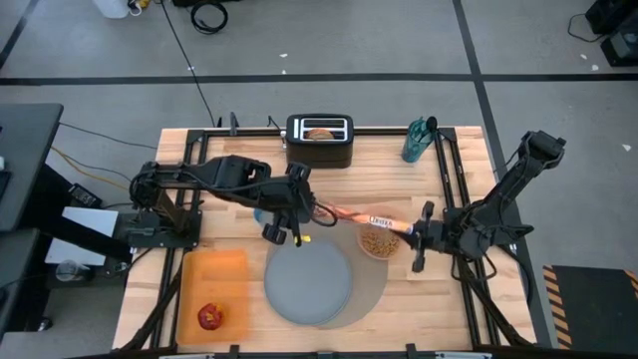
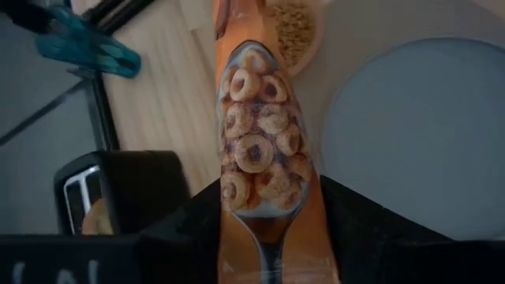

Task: Arrange a breakfast setting
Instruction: Pour the cereal from the yellow cereal box into the orange bowl

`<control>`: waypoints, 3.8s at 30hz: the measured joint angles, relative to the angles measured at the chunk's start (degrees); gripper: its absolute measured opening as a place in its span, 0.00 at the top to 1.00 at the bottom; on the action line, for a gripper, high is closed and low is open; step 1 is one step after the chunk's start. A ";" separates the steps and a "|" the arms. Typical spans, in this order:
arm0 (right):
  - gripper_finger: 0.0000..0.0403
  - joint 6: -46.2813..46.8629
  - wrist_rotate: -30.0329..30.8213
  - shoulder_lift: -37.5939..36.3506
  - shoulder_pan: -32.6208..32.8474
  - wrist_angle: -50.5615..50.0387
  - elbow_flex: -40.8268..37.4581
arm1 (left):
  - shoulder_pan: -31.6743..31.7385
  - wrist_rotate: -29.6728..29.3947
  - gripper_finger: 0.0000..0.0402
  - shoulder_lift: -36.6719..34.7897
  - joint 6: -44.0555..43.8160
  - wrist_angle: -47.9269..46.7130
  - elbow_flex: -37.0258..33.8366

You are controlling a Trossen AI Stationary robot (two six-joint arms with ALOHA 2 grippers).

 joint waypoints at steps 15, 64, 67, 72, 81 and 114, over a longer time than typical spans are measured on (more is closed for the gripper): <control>0.96 0.91 -2.80 -1.56 -0.41 -2.83 0.02 | 0.03 0.75 0.55 0.00 0.40 0.40 0.00; 0.97 -3.00 -1.92 -3.73 -0.27 -2.62 -0.04 | 0.08 0.28 0.55 -0.11 0.42 0.61 0.02; 0.97 -3.14 -9.97 -3.67 -0.47 -2.15 -0.04 | 0.08 1.35 0.55 -0.11 0.42 0.14 0.02; 0.97 -1.85 -6.81 -3.72 0.01 -3.20 -0.04 | 0.20 0.95 0.55 -0.11 0.61 0.38 0.02; 0.97 -2.19 -0.74 -3.76 1.08 -4.38 0.00 | 0.06 0.64 0.55 -0.09 0.40 1.06 0.43; 0.97 -3.68 -2.59 -3.84 1.02 -3.62 -0.03 | -0.09 0.70 0.55 -0.03 0.42 1.00 0.59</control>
